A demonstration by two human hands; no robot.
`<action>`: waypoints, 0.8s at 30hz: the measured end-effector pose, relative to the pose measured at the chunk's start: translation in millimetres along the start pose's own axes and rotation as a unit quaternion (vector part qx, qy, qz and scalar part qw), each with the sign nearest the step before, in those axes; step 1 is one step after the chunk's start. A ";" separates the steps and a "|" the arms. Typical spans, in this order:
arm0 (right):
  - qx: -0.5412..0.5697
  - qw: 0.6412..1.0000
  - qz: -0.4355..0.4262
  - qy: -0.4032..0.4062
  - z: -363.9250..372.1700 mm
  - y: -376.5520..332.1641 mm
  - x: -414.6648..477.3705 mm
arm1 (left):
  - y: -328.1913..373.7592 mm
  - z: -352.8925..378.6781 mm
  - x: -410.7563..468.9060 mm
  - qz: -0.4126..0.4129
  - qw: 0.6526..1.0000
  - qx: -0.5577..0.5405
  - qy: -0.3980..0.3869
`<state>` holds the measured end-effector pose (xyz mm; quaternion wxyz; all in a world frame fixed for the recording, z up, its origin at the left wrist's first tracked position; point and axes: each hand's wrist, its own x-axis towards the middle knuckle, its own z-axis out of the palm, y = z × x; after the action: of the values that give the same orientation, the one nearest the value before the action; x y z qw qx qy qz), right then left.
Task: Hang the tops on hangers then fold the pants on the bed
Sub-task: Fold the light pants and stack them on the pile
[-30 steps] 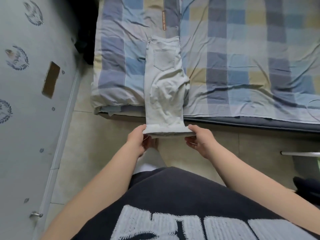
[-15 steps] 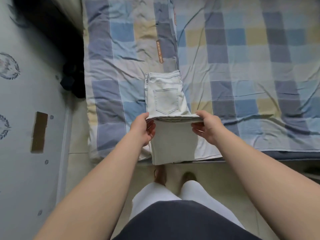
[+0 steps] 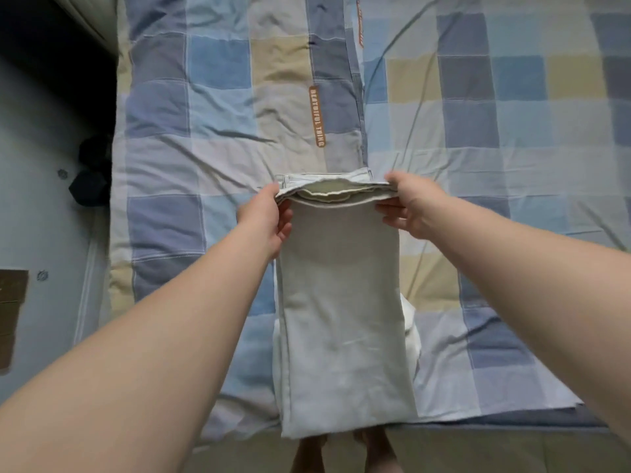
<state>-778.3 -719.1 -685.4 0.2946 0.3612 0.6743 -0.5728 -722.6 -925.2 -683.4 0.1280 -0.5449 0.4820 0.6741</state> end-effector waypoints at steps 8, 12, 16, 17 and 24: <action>-0.054 0.990 0.016 -0.131 19.3 30.8 97.9 | -36.9 33.0 83.9 0.019 0.995 0.081 -0.059; -0.057 0.991 0.009 -0.117 4.2 81.3 82.1 | -86.9 15.8 77.3 0.063 0.988 0.126 -0.057; -0.084 0.996 -0.026 -0.020 -26.0 146.2 49.9 | -147.2 -18.6 49.6 0.167 0.959 0.228 -0.014; -0.111 0.993 -0.041 0.008 -33.5 164.1 42.0 | -162.6 -28.4 40.5 0.186 0.947 0.263 0.000; -0.193 0.980 0.030 0.028 -68.6 271.7 -10.4 | -267.0 -95.6 -15.5 0.131 0.865 0.460 0.152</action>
<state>-547.3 -630.5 -817.3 0.3566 0.3337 0.7689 -0.4127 -472.1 -861.0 -800.8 0.1999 -0.4512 0.8181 0.2952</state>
